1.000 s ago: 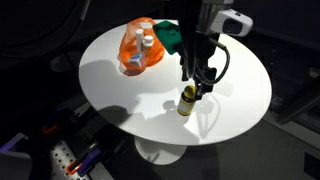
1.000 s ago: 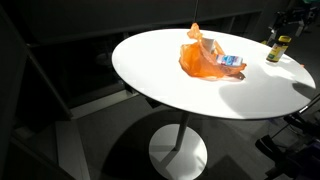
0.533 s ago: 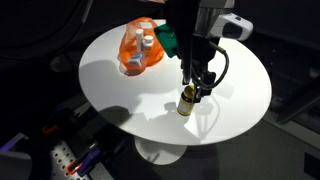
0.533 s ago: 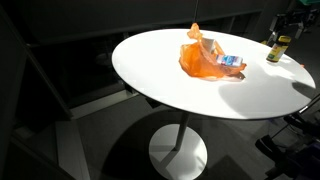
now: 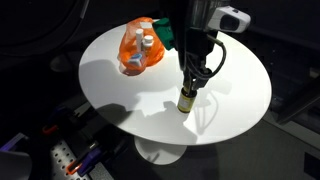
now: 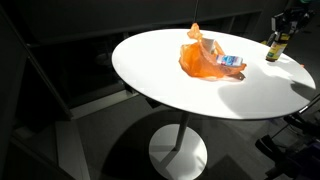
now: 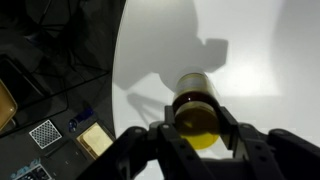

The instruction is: Put the bottle into the carrier bag

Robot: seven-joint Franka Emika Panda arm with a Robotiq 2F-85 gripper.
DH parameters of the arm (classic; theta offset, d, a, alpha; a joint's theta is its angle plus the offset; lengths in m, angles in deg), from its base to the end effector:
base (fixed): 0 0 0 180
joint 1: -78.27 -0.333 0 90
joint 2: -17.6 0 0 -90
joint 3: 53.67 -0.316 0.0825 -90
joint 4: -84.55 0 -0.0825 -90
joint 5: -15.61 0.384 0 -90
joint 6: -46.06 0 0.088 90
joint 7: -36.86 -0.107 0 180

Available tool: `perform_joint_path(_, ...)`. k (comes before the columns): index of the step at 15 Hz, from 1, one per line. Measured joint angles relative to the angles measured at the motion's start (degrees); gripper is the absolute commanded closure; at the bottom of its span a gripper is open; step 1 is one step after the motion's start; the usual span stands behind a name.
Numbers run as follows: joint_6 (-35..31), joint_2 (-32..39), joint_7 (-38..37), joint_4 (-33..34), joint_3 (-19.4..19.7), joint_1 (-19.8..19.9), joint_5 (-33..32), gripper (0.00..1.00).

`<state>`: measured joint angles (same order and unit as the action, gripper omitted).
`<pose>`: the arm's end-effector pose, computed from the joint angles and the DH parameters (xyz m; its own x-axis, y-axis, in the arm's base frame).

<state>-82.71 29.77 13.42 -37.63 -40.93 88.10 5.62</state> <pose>0.5131 -0.2172 0.3034 0.7727 -0.6342 -0.0276 -0.6177 -0.7612 0.1976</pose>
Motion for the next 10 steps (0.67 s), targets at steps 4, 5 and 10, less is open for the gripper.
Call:
perform_joint_path(4, 3.29, -3.77, 0.00, -0.21, -1.04, -3.08, -0.02, 0.80)
perform_joint_path(5, 4.33, -5.14, 0.00, -0.49, -1.62, -3.96, -0.21, 0.80)
perform_joint_path(10, 9.55, -12.65, 0.14, -2.94, -6.09, -7.15, -2.36, 0.80)
